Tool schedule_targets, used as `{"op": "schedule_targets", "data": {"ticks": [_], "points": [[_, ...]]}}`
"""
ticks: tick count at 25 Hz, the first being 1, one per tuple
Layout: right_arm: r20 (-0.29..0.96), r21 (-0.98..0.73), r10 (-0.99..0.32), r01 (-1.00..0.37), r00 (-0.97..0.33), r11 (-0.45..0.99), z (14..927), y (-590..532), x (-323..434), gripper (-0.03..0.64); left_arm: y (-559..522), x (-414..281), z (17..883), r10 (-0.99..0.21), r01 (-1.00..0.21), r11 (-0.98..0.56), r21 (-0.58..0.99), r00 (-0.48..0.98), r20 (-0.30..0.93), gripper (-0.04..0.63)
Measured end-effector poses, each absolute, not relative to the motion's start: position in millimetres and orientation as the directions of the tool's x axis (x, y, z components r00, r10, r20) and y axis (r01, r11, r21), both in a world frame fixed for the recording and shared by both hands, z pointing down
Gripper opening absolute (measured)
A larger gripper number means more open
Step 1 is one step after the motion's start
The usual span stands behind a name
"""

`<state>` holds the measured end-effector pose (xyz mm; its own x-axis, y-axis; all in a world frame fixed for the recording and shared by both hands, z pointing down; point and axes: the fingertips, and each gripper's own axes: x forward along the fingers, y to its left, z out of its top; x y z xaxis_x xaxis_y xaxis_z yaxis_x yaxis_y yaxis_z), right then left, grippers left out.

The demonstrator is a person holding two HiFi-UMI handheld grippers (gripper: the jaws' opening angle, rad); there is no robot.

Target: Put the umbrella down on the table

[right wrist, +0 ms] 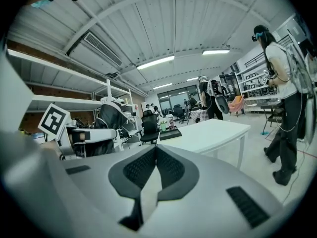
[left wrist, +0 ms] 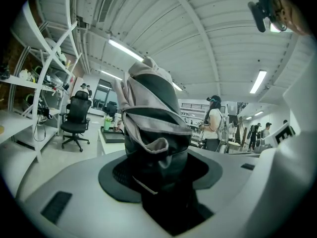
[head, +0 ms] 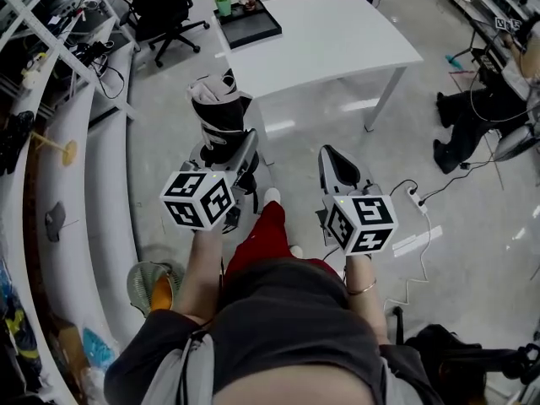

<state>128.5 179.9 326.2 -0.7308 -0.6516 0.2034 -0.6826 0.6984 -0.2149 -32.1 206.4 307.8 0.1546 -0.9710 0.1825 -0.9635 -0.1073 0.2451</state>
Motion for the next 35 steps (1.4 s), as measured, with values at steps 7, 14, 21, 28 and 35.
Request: {"op": "schedule_targets", "data": {"ticks": [7,14,21,28,35], "points": [[0.195,-0.186,-0.662,-0.69,-0.723,0.699,324.8,163.7,121.8,0.018,187.3,-37.8,303.7,-0.972,-0.961,-0.123,0.247,0.167,0.165,0.244],[0.236,-0.194,-0.653,-0.693,-0.72,0.694,338.7,130.9,102.3,0.018,151.9,-64.3,318.1,-0.971,-0.954,-0.096,0.286,0.153,0.185,0.245],[0.273,-0.199,-0.645,-0.697,-0.714,0.689,349.6,73.5,73.8,0.018,97.6,-98.0,331.1,-0.969,-0.946,-0.074,0.316,0.143,0.2,0.245],[0.303,-0.207,-0.628,-0.693,-0.716,0.691,360.8,17.5,32.9,0.018,44.8,-142.6,342.3,-0.97,-0.936,-0.041,0.35,0.121,0.21,0.244],[0.322,-0.227,-0.604,-0.678,-0.729,0.699,365.1,-37.7,-15.7,0.018,0.5,-187.1,344.5,-0.968,-0.933,-0.018,0.36,0.106,0.226,0.244]]}}
